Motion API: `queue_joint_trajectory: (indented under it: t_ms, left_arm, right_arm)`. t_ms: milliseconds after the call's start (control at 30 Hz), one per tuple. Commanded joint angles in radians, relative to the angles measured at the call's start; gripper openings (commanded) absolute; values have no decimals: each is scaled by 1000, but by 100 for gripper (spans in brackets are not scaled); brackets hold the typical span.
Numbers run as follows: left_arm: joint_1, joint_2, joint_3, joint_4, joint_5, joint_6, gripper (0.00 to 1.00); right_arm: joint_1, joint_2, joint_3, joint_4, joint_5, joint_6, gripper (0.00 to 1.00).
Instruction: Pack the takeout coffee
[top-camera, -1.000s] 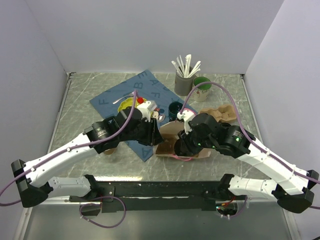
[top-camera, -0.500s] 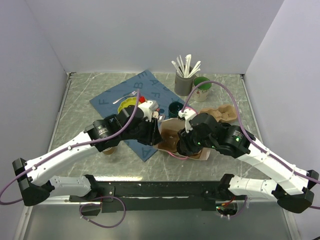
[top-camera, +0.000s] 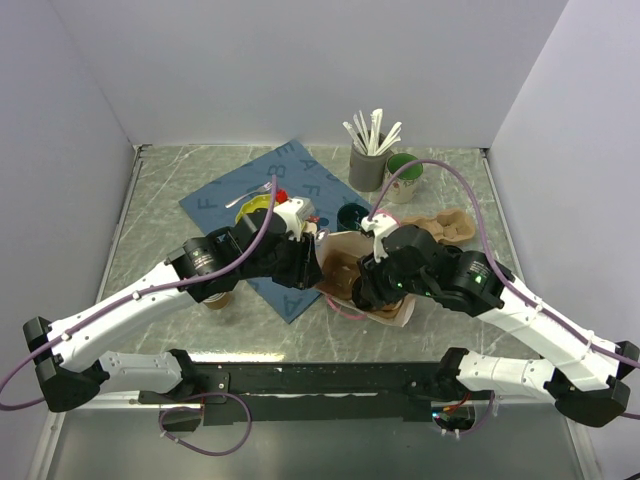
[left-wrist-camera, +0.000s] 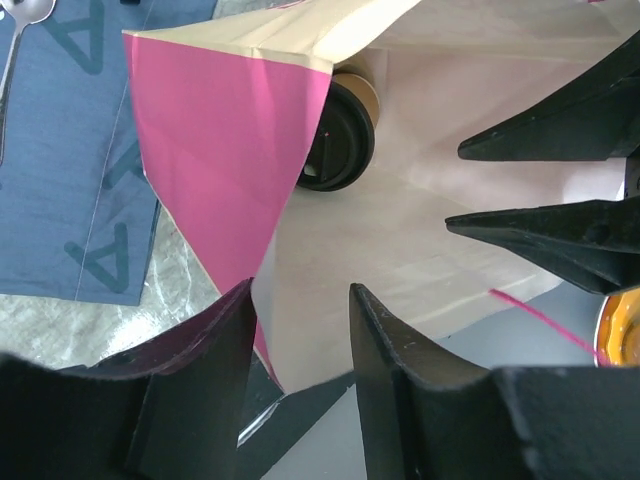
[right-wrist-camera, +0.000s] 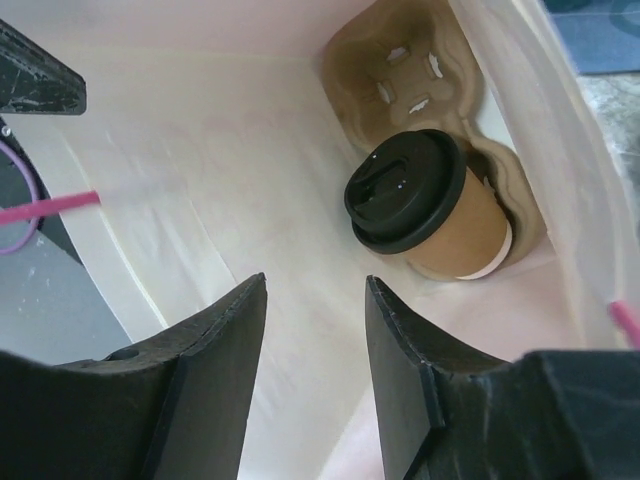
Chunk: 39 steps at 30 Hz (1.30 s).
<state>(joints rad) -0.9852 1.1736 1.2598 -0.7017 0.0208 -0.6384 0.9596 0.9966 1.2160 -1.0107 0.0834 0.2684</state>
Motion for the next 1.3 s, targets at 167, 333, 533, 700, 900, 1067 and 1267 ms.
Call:
queue_joint_trajectory:
  t_ms: [167, 333, 533, 700, 900, 1067, 1267]
  left_arm:
    - [5, -25, 49, -7, -18, 25, 49]
    - [3, -32, 52, -1, -18, 25, 50]
    - [3, -32, 62, 1, -50, 28, 50]
    - [3, -23, 108, -24, -96, 65, 52]
    - [3, 40, 213, -105, -205, 97, 55]
    - [13, 81, 245, -81, -187, 184, 58]
    - [14, 83, 188, 27, -2, 266, 59]
  right_arm:
    - [2, -18, 80, 27, 56, 11, 62]
    - [4, -32, 80, 24, 62, 9, 67]
    - [4, -39, 73, 21, 62, 3, 67]
    - [2, -33, 76, 12, 88, -11, 67]
    - [2, -15, 76, -5, 115, -15, 67]
    - [2, -27, 68, -16, 110, -34, 67]
    - [2, -50, 37, 6, 90, -43, 67]
